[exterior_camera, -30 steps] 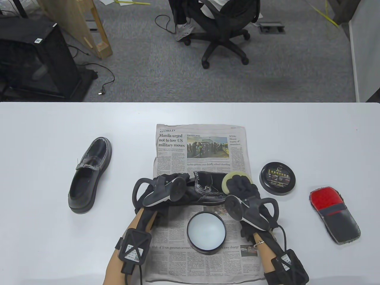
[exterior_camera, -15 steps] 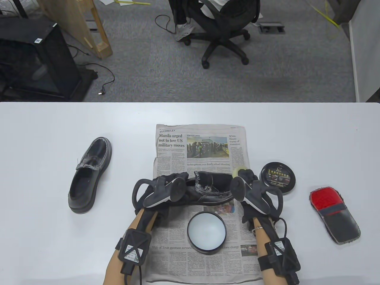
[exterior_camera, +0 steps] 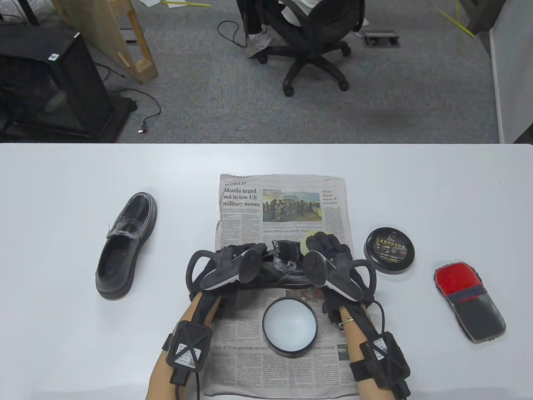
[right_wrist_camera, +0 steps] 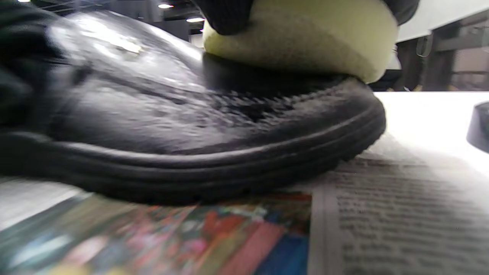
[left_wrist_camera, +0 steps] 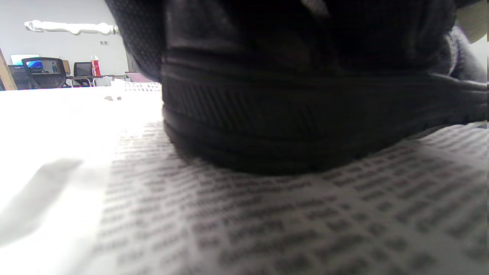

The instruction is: Dip and apply leather care cream with polishing sponge on shoes

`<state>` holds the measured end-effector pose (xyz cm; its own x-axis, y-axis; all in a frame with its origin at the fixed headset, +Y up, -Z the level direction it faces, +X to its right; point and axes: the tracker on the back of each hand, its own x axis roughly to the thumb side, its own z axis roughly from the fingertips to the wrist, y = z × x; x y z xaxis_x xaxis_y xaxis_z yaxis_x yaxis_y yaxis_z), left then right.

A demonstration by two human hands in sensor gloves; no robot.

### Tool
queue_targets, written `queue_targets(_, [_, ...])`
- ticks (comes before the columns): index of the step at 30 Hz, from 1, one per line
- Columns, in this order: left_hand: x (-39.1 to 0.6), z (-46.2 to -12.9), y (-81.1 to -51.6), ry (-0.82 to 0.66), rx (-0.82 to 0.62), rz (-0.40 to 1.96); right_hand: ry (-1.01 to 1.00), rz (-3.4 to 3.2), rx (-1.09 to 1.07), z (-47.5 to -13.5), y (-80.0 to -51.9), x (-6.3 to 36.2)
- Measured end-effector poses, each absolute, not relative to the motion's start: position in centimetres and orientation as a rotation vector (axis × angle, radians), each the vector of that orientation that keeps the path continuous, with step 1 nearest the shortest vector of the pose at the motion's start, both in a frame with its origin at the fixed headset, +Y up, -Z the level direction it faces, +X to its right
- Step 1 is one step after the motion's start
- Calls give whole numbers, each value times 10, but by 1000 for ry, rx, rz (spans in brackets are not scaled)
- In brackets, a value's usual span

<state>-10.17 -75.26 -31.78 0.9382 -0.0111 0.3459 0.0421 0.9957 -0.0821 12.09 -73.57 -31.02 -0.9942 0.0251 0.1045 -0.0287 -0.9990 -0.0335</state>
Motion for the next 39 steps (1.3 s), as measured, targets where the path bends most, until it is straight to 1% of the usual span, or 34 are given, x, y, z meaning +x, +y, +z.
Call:
queue_targets(1, [-102, -318, -753, -352, -88, -20, -35, 3102, 102, -316, -739, 126])
queue_targets(4, [-103, -318, -753, -349, -88, -18, -12, 3079, 19, -320, -742, 139])
queue_targets(8, [-102, -317, -753, -338, -83, -28, 9, 3135, -23, -310, -745, 160])
queue_targets(11, [-102, -317, -752, -338, -83, -35, -58, 3178, 32, -292, -748, 165])
queue_targets(14, [-101, -317, -752, -344, -83, -35, -179, 3311, 162, -273, -748, 159])
queue_targets(16, [-101, -317, -752, -347, -86, -37, -216, 3324, 231, -265, -745, 153])
queue_targets(20, [-101, -318, -752, -359, -92, -39, -237, 3213, 309, -263, -734, 137])
queue_targets(22, [-101, -318, -753, -361, -96, -27, -216, 3145, 342, -270, -730, 124])
queue_targets(25, [-101, -318, -753, -359, -94, -23, -143, 3171, 253, -289, -728, 119])
queue_targets(27, [-101, -318, -753, -357, -89, -15, -94, 3149, 127, -304, -732, 125])
queue_targets(30, [-101, -317, -754, -352, -88, -14, -66, 3109, 8, -312, -736, 135])
queue_targets(35, [-101, -317, -753, -332, -83, -20, -16, 3150, -59, -304, -739, 156])
queue_targets(37, [-100, -317, -753, -329, -82, -35, -23, 3179, -39, -294, -741, 161])
queue_targets(39, [-100, -317, -753, -328, -84, -34, -61, 3247, 40, -281, -741, 160])
